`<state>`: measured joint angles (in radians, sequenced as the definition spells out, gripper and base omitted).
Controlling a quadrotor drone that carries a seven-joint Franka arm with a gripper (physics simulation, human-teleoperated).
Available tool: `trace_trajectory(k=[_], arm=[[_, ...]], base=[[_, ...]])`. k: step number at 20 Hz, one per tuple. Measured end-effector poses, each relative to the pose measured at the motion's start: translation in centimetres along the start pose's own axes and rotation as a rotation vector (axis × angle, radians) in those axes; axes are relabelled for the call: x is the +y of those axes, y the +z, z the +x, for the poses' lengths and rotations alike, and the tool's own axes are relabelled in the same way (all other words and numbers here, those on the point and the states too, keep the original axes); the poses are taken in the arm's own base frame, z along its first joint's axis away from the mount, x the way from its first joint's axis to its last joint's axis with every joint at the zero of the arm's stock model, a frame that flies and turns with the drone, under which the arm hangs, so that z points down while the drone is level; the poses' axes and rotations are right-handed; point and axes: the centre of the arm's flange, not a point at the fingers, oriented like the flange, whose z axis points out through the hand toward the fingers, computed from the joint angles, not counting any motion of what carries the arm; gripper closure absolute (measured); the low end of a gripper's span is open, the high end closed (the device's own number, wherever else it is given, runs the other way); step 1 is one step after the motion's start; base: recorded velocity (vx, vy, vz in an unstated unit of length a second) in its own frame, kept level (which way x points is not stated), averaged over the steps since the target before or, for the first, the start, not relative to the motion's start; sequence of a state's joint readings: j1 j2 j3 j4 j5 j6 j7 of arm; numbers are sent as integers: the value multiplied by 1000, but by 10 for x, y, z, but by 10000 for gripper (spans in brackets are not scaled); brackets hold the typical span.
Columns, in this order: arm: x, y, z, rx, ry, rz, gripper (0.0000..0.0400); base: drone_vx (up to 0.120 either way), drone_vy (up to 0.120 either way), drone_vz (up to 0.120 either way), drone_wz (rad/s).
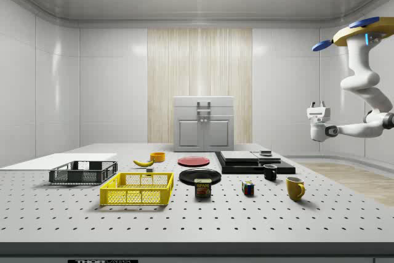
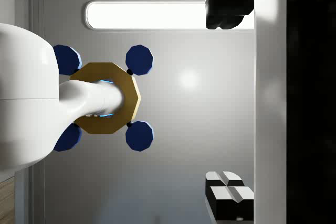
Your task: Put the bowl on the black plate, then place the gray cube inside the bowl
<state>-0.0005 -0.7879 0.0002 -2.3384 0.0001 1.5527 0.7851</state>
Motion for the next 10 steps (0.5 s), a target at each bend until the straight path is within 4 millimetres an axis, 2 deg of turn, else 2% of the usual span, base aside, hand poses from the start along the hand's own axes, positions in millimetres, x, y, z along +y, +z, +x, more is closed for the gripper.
trace_trajectory(k=[6,7,10], arm=[[3,-43,-2,3,0,3,0],[2,-50,-2,4,0,4,0],[1,-66,-1,6,0,6,0]], base=[[0,-7,0,0],[40,-120,0,0],[120,-120,0,0]])
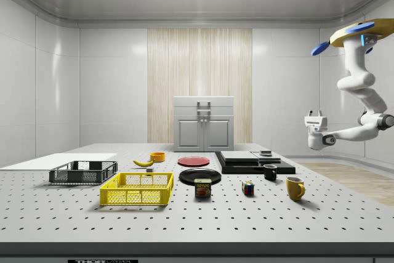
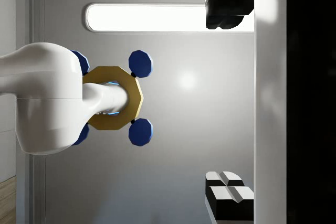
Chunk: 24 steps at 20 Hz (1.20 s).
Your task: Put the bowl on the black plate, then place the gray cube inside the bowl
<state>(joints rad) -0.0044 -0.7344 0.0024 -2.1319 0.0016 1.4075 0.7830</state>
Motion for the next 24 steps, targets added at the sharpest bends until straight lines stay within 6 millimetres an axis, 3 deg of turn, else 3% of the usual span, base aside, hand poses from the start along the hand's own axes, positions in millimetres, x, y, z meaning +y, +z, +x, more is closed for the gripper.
trace_trajectory(k=[8,24], arm=[[-1,-22,1,4,0,4,0],[-1,-27,1,14,0,12,0]], base=[[120,-120,0,0],[120,-120,0,0]])
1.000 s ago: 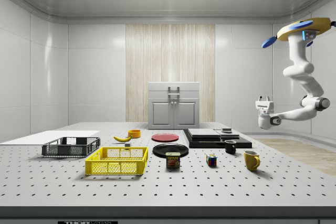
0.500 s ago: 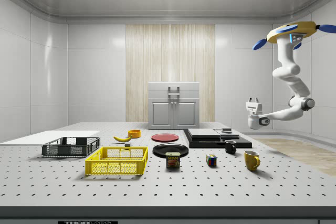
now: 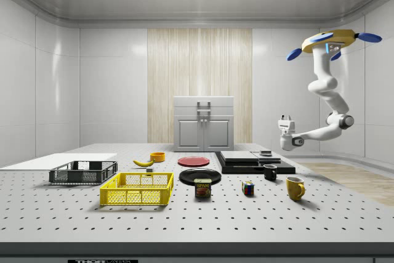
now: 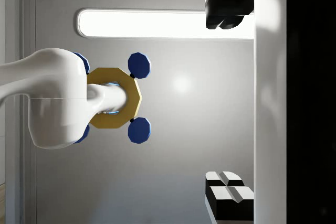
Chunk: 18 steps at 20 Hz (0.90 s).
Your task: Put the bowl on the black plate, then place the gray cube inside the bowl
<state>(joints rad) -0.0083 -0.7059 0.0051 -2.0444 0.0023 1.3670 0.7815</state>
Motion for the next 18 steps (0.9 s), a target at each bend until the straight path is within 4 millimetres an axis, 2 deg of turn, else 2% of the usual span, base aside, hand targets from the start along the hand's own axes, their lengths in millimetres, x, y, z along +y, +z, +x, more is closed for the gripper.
trace_trajectory(k=[18], arm=[[-1,0,-3,26,0,-6,0]], base=[[120,-120,0,0]])
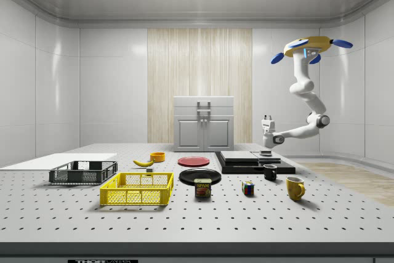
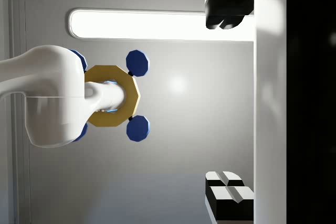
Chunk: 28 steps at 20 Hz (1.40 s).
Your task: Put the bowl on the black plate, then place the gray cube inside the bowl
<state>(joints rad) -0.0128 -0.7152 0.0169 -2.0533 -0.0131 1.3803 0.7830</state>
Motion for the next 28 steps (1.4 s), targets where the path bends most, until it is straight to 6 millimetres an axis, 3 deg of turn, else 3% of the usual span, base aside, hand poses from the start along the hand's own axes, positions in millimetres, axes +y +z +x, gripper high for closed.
trace_trajectory(k=[12,19,23,28], arm=[[-10,1,-12,118,-2,-106,0],[-36,15,-38,403,-9,-385,0],[-59,50,-62,748,-16,-730,0],[-64,131,-68,1339,-27,-1327,0]], base=[[120,-120,0,0],[120,-120,0,0],[120,-70,0,0],[120,0,0,0]])
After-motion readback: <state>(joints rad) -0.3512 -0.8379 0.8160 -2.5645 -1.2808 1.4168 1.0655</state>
